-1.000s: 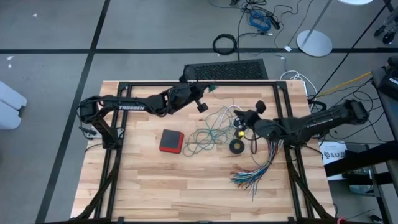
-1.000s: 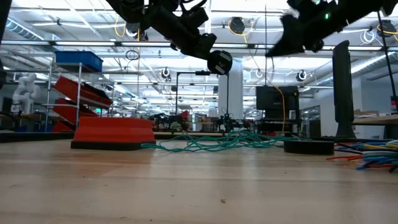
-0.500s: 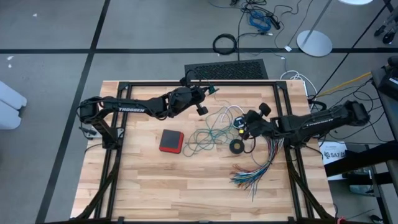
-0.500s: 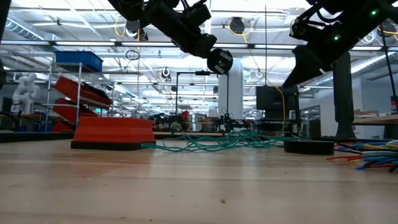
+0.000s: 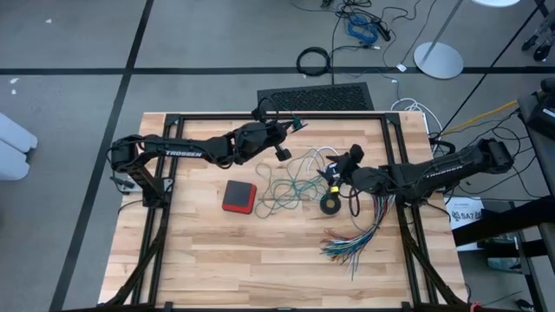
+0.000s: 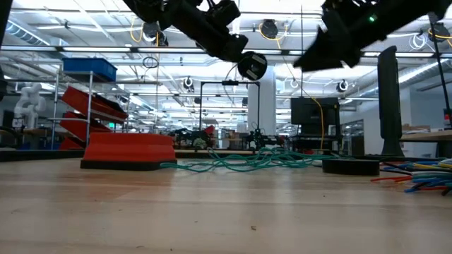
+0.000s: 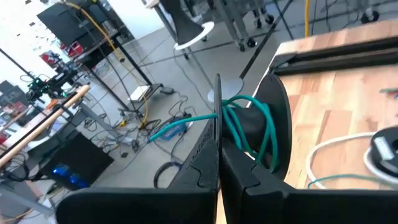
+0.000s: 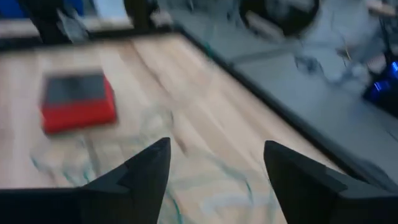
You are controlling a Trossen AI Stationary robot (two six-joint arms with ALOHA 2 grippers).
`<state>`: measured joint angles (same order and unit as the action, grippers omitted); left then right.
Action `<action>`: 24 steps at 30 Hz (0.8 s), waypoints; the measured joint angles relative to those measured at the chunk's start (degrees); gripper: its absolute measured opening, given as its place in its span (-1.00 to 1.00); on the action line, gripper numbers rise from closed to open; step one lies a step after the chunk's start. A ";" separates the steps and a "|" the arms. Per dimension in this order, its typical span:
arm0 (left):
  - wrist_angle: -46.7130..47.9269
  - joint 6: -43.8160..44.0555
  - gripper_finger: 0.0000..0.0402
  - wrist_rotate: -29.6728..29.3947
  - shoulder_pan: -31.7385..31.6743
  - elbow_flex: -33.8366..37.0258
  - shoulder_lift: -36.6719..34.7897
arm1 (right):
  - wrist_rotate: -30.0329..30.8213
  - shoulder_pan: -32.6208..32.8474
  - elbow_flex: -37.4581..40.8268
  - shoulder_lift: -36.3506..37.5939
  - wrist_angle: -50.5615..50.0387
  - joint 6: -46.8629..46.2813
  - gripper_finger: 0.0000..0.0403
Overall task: Coiling cords
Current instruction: Uncoil the green wire cable from the spool
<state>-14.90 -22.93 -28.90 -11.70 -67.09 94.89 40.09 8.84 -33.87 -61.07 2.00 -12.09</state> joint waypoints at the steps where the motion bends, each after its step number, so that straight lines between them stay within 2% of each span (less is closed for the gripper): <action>1: -0.51 -0.01 -1.00 0.22 0.31 0.00 0.00 | -0.12 0.00 0.26 -0.90 4.31 1.59 0.18; 7: -2.17 -0.01 -1.00 3.39 2.13 0.00 0.00 | -4.59 -2.54 5.64 -5.96 25.94 5.92 0.01; 12: -4.01 0.00 -1.00 5.59 3.04 0.00 0.00 | -14.63 -5.25 9.89 -11.72 45.64 9.66 -0.09; 24: -9.77 3.15 -1.00 13.16 3.51 0.00 0.00 | -16.90 -8.46 10.25 -31.39 81.82 12.45 -0.22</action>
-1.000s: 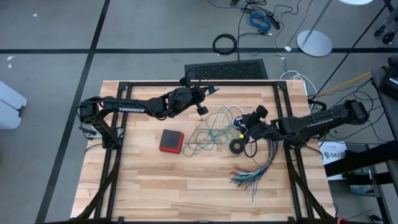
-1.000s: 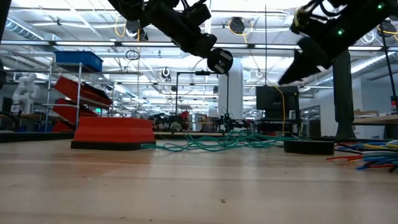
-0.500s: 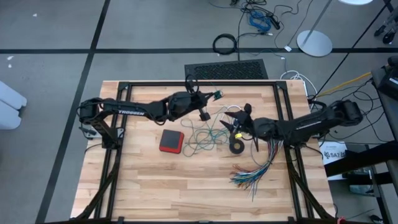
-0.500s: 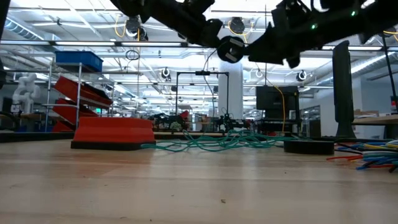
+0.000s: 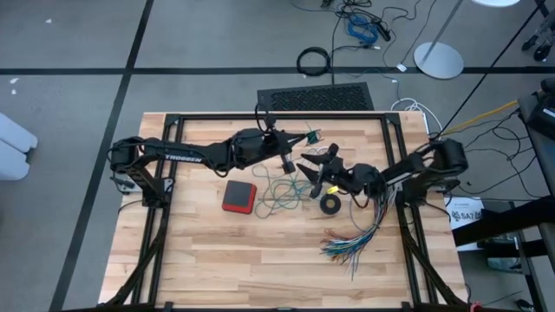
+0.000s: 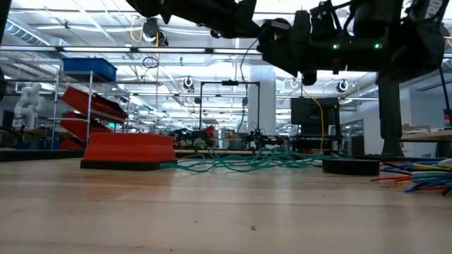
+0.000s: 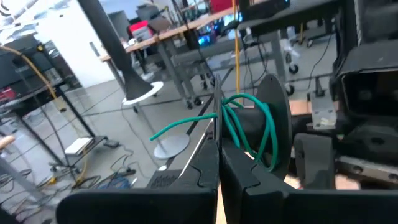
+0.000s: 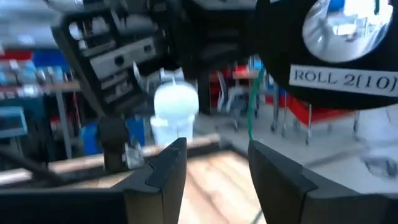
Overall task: Coiling cords
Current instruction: Uncoil the green wire cable from the spool
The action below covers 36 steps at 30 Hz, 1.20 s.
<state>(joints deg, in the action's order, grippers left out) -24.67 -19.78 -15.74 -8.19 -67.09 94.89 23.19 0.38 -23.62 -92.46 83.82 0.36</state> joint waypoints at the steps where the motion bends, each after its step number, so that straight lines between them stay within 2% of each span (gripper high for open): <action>1: -0.60 0.01 -1.00 0.19 0.00 0.00 0.00 | -0.70 -0.02 -0.01 -1.69 4.03 0.59 -0.23; 8: -3.08 0.21 -1.00 0.61 -0.02 -0.01 0.00 | -0.53 -0.76 -5.68 -8.48 6.01 1.91 -0.26; 11: -3.81 0.39 -1.00 0.67 0.00 -0.08 0.00 | -0.53 -1.04 -8.72 -9.12 6.21 3.55 -0.28; 20: -2.05 -0.47 -1.00 0.67 0.07 -0.13 -2.62 | 8.86 -1.22 -9.64 -9.27 6.11 7.94 -0.29; 26: -1.94 -0.14 -1.00 2.02 0.07 -0.13 -5.07 | 7.31 -2.47 -10.70 -9.04 6.15 8.26 -0.29; 30: -1.92 -0.05 -1.00 2.27 0.09 -0.13 -5.53 | 0.82 -3.49 -13.74 -9.01 6.09 8.30 -0.29; 36: -0.50 -0.05 -1.00 2.27 0.35 -0.13 -5.64 | 0.73 -3.83 -17.18 -9.01 5.45 9.78 -0.29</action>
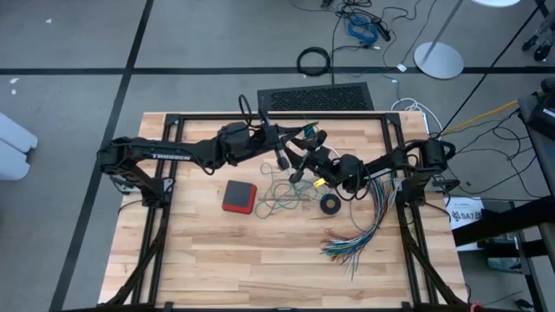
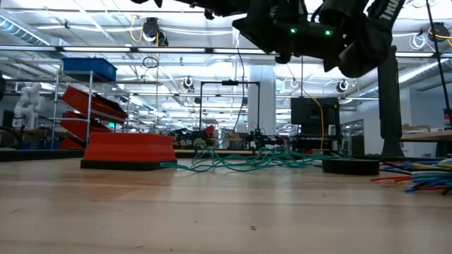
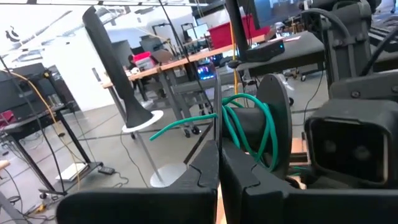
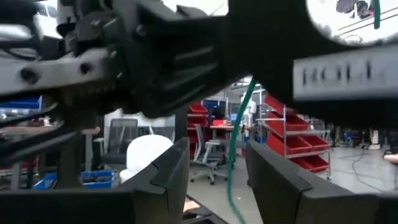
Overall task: Coiling cords
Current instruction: Uncoil the green wire cable from the spool
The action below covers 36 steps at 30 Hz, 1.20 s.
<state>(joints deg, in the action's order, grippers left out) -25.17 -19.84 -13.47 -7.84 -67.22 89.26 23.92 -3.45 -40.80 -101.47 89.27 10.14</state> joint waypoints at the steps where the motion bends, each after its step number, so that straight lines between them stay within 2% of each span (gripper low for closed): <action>1: 0.91 -0.02 -1.00 0.00 0.02 0.00 -0.23 | 0.00 -0.08 -0.54 0.00 -0.49 0.13 -0.29; 7: 1.11 0.00 -1.00 0.22 0.11 -0.02 -1.91 | -0.05 -0.72 -3.84 0.00 -5.42 -0.50 -0.38; 14: 5.54 -0.55 -1.00 -1.52 0.08 -0.01 -3.60 | -0.30 -0.14 -5.00 0.00 -7.15 0.20 -0.95; 27: 12.70 -10.69 -1.00 -13.64 -1.22 0.02 -4.11 | 0.16 3.87 -5.00 4.75 -12.86 1.31 -1.00; 30: 13.82 -13.40 -1.00 -16.13 -1.25 0.02 -4.12 | 3.67 5.47 -5.00 6.76 -15.81 4.12 -1.00; 36: 17.10 -13.99 -1.00 -17.29 -1.22 0.02 -4.67 | 16.88 7.20 -5.00 12.77 -26.30 11.74 -1.00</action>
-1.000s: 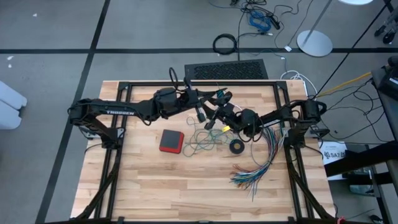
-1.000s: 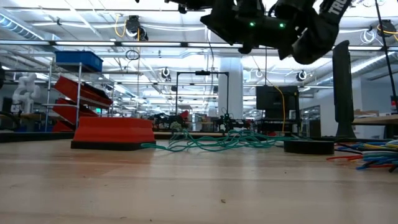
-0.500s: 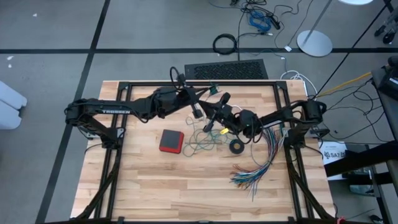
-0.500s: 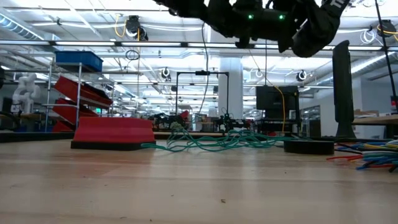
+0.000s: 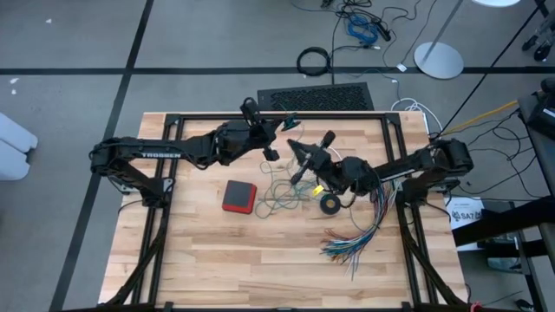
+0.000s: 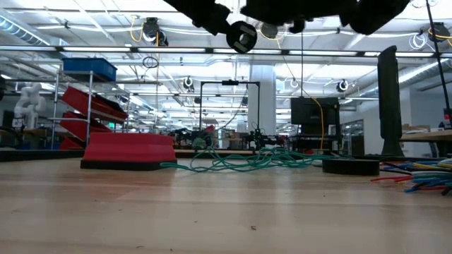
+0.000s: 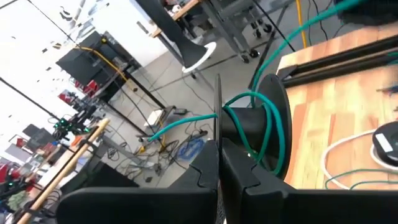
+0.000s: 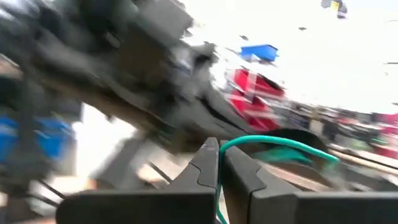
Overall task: Coiling cords
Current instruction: Uncoil the green wire cable from the spool
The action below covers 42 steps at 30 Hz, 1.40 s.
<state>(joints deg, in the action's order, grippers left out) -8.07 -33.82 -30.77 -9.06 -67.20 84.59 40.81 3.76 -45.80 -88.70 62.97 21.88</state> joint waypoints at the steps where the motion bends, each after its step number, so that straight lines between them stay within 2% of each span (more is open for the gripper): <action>1: 0.18 0.00 -1.00 -0.07 0.00 0.00 -0.48 | 2.56 0.03 0.00 1.14 -2.87 0.39 -1.00; 4: 0.50 0.00 -1.00 -0.19 0.00 0.00 -2.45 | 7.42 -0.63 0.02 4.52 -12.59 -0.25 -1.00; 8: 0.91 0.19 -1.00 -0.19 -0.03 0.00 -5.47 | 7.35 -2.58 0.02 8.39 -25.70 -7.72 -1.00; 12: 0.68 0.69 -1.00 -0.39 -0.35 -0.02 -7.35 | -3.05 -4.57 0.04 9.67 -32.06 -15.14 -1.00; 19: 1.01 2.43 -1.00 -1.36 -0.87 -0.02 -6.67 | -29.38 -6.74 0.04 9.41 -33.11 -22.79 -1.00; 23: 1.16 1.87 -1.00 -2.83 -1.80 0.02 -6.35 | -37.39 -6.26 0.04 9.50 -33.10 -24.54 -1.00; 26: 1.52 1.97 -1.00 -3.35 -2.67 0.02 -6.26 | -40.90 -5.35 0.04 9.50 -33.14 -24.58 -1.00; 30: 2.71 1.86 -1.00 -3.80 -3.71 0.02 -6.11 | -42.26 -3.10 0.04 9.91 -33.18 -21.27 -1.00; 33: 6.22 1.86 -1.00 -4.04 -4.99 0.05 -5.89 | -41.14 -1.33 0.04 11.30 -32.61 -18.69 -1.00; 35: 7.83 1.99 -1.00 -4.08 -5.44 0.11 -5.89 | -36.07 -0.26 0.04 12.59 -32.48 -17.23 -1.00; 39: 8.72 2.99 -1.00 -3.96 -5.37 0.11 -5.91 | -21.04 0.55 0.02 15.82 -34.37 -15.90 -1.00; 42: 8.46 3.45 -1.00 -2.73 -5.11 0.11 -5.91 | -14.44 -1.51 0.00 17.79 -39.88 -16.83 -1.00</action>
<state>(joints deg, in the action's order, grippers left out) 0.38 -30.37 -33.50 -14.17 -67.09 78.67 26.37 2.24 -45.80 -70.90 23.09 5.05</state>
